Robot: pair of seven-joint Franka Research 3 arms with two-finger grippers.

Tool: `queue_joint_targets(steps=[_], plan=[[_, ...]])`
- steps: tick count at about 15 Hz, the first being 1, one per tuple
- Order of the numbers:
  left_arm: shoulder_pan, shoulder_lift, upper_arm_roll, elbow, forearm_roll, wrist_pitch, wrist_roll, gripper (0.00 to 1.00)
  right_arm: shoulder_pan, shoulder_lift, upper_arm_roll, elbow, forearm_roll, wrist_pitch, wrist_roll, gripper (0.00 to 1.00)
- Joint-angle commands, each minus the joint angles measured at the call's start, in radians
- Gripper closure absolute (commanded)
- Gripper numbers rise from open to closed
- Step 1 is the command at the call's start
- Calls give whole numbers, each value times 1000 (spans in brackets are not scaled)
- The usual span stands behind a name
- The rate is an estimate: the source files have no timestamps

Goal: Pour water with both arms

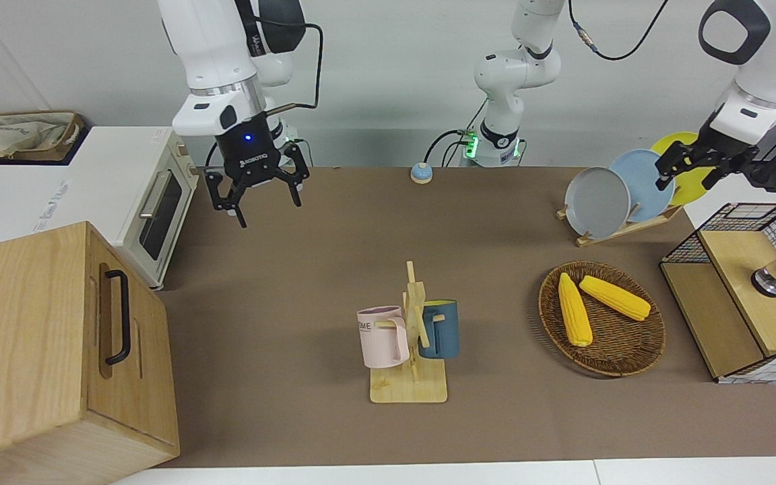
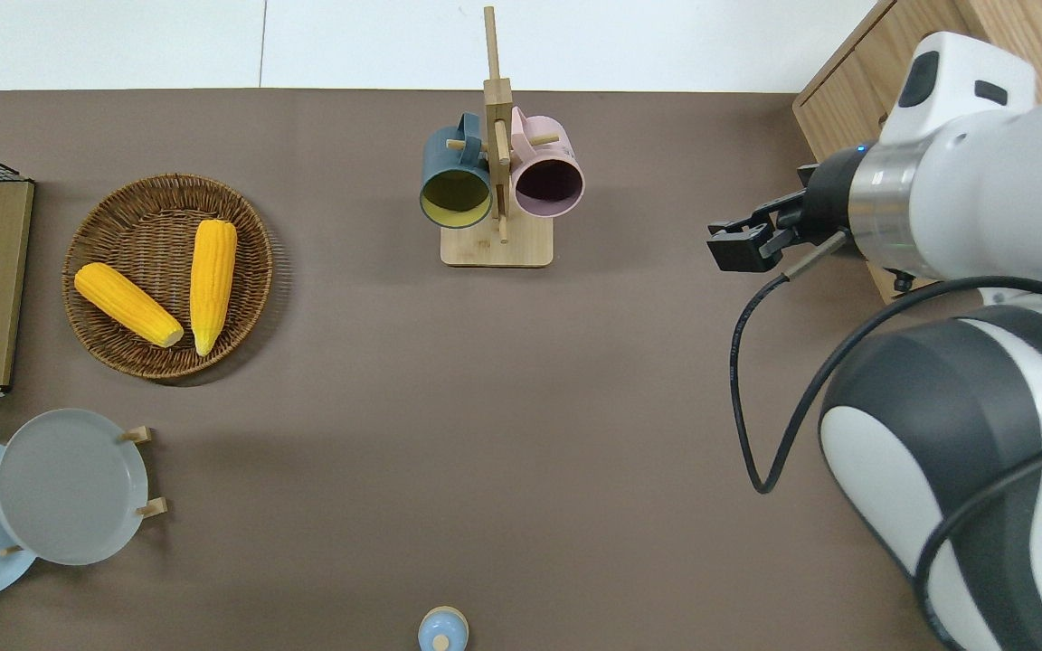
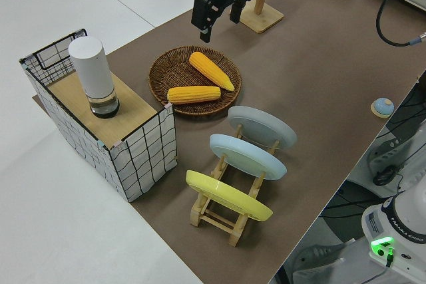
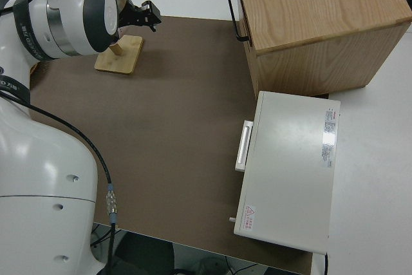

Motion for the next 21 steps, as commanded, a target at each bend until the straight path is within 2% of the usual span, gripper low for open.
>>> queue_joint_targets(steps=[1, 4, 7, 9, 13, 16, 19, 21], plan=[[56, 30, -4, 7, -17, 67, 88, 7, -11, 27, 51, -31, -55, 116, -113, 17], [118, 60, -4, 18, -23, 121, 170, 7, -6, 68, 85, -35, -111, 179, -166, 17], [176, 83, -5, 19, -80, 179, 242, 9, 4, 100, 98, -44, -146, 253, -243, 17], [208, 90, -5, 19, -89, 234, 276, 9, 7, 128, 116, -43, -172, 294, -248, 21], [274, 123, -5, 19, -179, 328, 355, 7, 20, 181, 147, -25, -266, 305, -245, 21], [320, 148, -7, 18, -267, 412, 444, 7, 30, 243, 153, 17, -292, 314, -242, 21], [359, 174, -7, 12, -388, 498, 527, 9, 49, 277, 151, 34, -301, 337, -242, 21], [368, 185, -7, 0, -475, 570, 582, 7, 69, 319, 151, 84, -330, 334, -242, 21]])
